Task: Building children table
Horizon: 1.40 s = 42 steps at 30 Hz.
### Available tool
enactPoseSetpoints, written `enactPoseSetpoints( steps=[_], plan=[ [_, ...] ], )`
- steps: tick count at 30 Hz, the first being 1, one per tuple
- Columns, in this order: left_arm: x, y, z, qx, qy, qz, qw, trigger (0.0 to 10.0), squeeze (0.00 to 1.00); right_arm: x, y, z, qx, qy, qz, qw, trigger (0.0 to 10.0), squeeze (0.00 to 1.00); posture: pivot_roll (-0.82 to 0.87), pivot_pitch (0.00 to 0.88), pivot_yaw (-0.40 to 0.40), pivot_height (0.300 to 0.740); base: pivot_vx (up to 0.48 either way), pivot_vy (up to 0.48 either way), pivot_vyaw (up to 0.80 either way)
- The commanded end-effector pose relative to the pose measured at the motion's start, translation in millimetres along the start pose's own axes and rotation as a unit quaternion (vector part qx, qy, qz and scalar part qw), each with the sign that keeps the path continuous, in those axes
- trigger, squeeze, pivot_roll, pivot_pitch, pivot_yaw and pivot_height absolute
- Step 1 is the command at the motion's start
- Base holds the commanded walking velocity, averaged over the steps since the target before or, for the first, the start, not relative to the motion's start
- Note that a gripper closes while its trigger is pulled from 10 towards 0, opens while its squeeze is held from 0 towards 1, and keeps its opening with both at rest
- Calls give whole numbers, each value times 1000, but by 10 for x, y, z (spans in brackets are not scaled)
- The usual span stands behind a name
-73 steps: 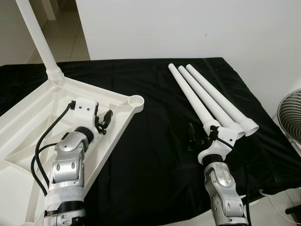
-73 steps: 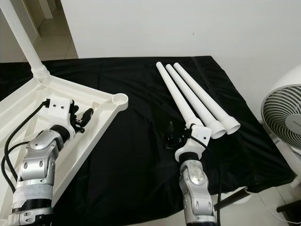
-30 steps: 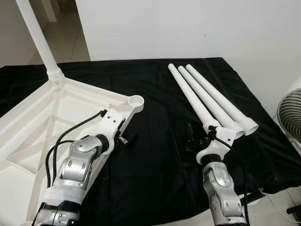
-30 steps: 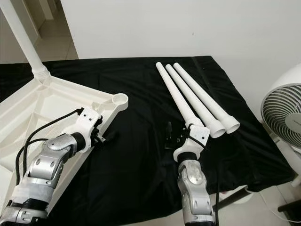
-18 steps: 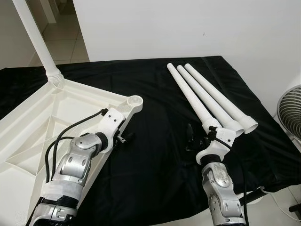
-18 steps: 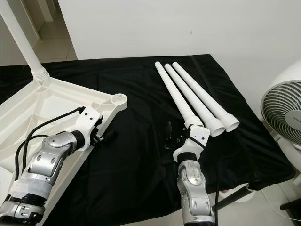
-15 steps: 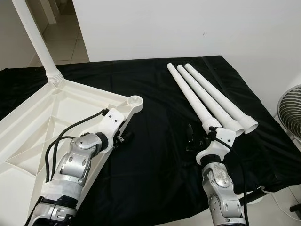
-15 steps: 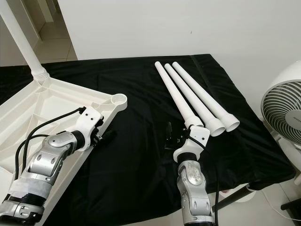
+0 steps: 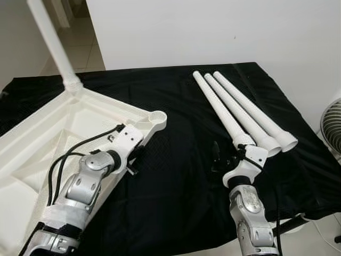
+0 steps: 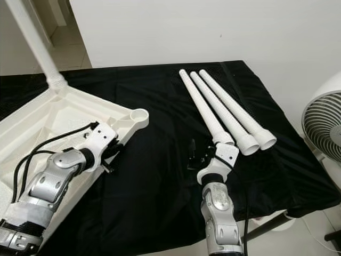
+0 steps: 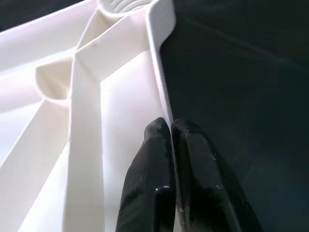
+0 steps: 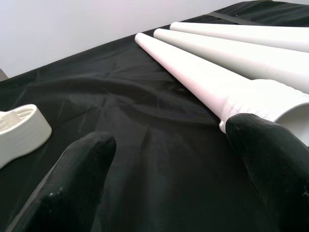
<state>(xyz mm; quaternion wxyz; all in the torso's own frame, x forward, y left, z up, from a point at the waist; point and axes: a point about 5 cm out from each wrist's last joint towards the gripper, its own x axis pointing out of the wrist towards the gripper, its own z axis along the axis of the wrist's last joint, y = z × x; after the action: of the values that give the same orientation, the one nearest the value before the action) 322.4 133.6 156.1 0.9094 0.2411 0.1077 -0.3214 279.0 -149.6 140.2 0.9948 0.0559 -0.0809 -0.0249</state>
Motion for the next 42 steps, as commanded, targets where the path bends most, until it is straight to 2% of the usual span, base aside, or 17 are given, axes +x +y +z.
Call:
enactPoseSetpoints(
  steps=[1, 6, 7, 10, 17, 21, 23, 25, 28, 29, 31, 33, 35, 36, 38, 39, 42],
  plan=[
    [0, -197, -9, 21, 1, -113, 993, 0, 0, -24, -24, -26, 2, 3, -8, 1000, 10000, 0, -12, 119, 77, 740, 0, 0, 0],
    [-72, -322, -29, 33, -2, -158, 987, 0, 0, -29, -36, -20, 1, 2, -12, 1000, 10000, 0, -10, 128, 85, 740, 0, 0, 0],
    [-135, -424, -34, 34, -5, -190, 981, 0, 0, -25, -44, -16, 0, 1, -14, 1000, 10000, 0, -8, 132, 93, 740, 0, 0, 0],
    [-222, -557, -54, 28, -7, -220, 975, 0, 0, -7, -52, -4, -2, -3, -13, 1000, 10000, 0, -7, 131, 102, 740, 0, 0, 0],
    [-318, -700, -50, 19, -15, -242, 970, 0, 0, 59, -69, 22, -9, -12, -8, 1000, 10000, 0, -5, 127, 117, 740, 0, 0, 0],
    [-423, -803, 10, 9, -25, -258, 966, 0, 0, 223, -53, 82, -17, -28, 7, 999, 10000, 0, 8, 124, 123, 740, 0, 0, 0],
    [-423, -803, 10, 9, -25, -258, 966, 0, 0, 223, -53, 82, -17, -28, 7, 999, 10000, 0, 8, 124, 123, 740, 0, 0, 0],
    [-511, -834, 43, 13, -29, -268, 963, 0, 0, 366, -18, 137, -25, -39, 25, 999, 10000, 0, 19, 125, 114, 740, 0, 0, 0],
    [-562, -842, 55, 14, -30, -273, 961, 0, 0, 439, 3, 164, -28, -43, 34, 998, 10000, 0, 40, 133, 96, 740, 0, 0, 0],
    [-697, -882, 54, 16, -26, -288, 957, 0, 0, 556, 73, 205, -35, -49, 59, 996, 10000, 0, 56, 140, 80, 740, 0, 0, 0],
    [-697, -882, 54, 16, -26, -288, 957, 0, 0, 556, 73, 205, -35, -49, 59, 996, 10000, 0, 56, 140, 80, 740, 0, 0, 0],
    [-780, -911, 51, 18, -23, -298, 954, 0, 0, 604, 115, 217, -37, -49, 73, 995, 10000, 0, 65, 140, 73, 740, 0, 0, 0],
    [-797, -903, 53, 16, -21, -293, 956, 0, 0, 622, 140, 212, -37, -48, 80, 995, 10000, 0, 75, 141, 66, 740, 0, 0, 0],
    [-799, -891, 59, 18, -18, -286, 958, 10000, 0, 642, 165, 201, -36, -48, 85, 995, 10000, 0, 81, 139, 59, 740, 0, 0, 0],
    [-786, -876, 66, 14, -17, -277, 961, 10000, 0, 658, 193, 193, -35, -47, 91, 994, 10000, 0, 81, 139, 59, 740, 0, 0, 0],
    [-767, -860, 78, 8, -17, -272, 962, 10000, 1000, 672, 218, 192, -34, -48, 94, 994, 10000, 0, 83, 134, 51, 740, 0, 0, 0],
    [-739, -825, 118, 4, -23, -264, 964, 10000, 1000, 701, 246, 204, -31, -51, 98, 993, 10000, 0, 80, 130, 47, 740, 0, 0, 0]
  ],
)
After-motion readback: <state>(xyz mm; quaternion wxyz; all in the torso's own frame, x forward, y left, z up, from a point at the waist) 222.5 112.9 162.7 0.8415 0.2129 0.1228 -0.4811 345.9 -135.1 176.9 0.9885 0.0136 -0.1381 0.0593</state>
